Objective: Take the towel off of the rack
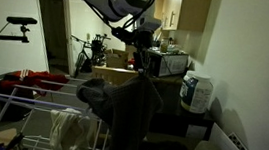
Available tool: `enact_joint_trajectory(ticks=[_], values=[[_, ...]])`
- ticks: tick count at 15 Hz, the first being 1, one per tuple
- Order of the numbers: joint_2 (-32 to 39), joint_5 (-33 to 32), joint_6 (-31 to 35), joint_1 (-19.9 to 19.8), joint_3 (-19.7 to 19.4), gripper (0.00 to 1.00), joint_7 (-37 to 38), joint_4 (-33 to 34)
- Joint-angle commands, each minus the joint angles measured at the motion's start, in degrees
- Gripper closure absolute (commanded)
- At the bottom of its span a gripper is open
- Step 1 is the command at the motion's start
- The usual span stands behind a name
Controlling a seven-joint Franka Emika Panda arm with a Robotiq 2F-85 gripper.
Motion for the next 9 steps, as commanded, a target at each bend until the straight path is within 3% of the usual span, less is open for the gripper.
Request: enact_joint_trajectory(ticks=[1, 5, 9], values=[[3.11, -0.06, 1.16, -0.5, 0.79, 0.99, 2.75, 2.78], [9.6, 0.53, 2.59, -0.33, 0.28, 0.99, 7.2, 9.23], [18.83, 0.98, 1.09, -0.28, -1.01, 0.99, 11.84, 19.71]])
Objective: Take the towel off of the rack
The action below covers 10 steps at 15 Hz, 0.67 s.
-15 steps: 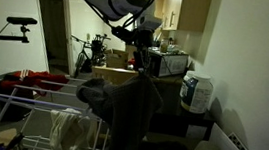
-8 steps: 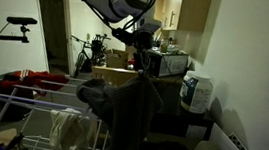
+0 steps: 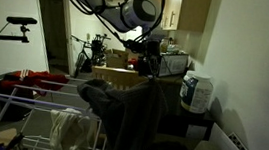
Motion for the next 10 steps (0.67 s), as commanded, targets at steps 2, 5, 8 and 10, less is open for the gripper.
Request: enact_joint_trajectory(ticks=[2, 5, 8, 10], values=[[11.42, 1.64, -3.39, -0.81, -2.12, 0.99, 4.18, 14.51], [18.25, 1.69, -5.85, -2.1, -4.17, 0.99, 3.68, 23.33], [24.8, 1.21, -7.8, -3.77, -5.83, 0.99, 1.63, 32.22], [29.45, 1.39, -8.65, -4.95, -6.69, 0.99, 1.16, 38.43]])
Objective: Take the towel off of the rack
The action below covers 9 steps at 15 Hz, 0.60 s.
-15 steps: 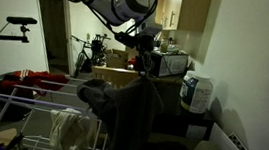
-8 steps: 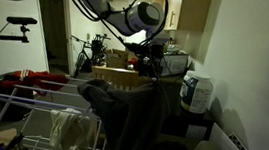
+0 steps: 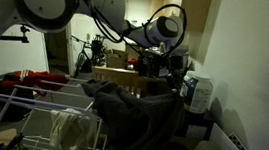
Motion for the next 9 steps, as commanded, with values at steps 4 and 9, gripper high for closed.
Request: enact_joint_trajectory(ticks=[4, 9], values=[[14.56, 1.01, -5.76, -4.03, -1.82, 0.99, -5.04, 21.95], [21.0, 1.32, -7.95, -6.27, -1.69, 0.99, -12.76, 31.48]])
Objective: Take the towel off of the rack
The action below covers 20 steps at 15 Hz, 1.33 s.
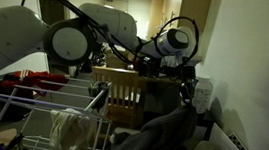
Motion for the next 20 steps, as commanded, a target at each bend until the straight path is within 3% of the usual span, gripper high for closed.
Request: enact_joint_trajectory(ticks=[1, 6, 7, 8, 16, 17, 18, 20], values=[[4.52, 0.48, -1.85, -2.3, 0.52, 0.99, -7.1, 8.47], [6.47, 0.57, -0.85, -3.5, 0.7, 0.99, -8.25, 11.02], [5.59, 0.02, -0.46, -2.41, 0.5, 0.99, -5.74, 8.19], [5.84, 0.02, -0.46, -2.45, 0.5, 0.95, -5.73, 8.36], [6.16, 0.01, -0.45, -2.24, 0.5, 0.95, -5.71, 8.36], [6.16, 0.01, -0.45, -2.24, 0.5, 0.7, -5.71, 8.36], [6.15, 0.09, -0.49, -2.25, 0.55, 0.69, -5.69, 8.34], [6.12, 0.12, -0.46, -2.22, 0.56, 0.57, -5.51, 8.3]])
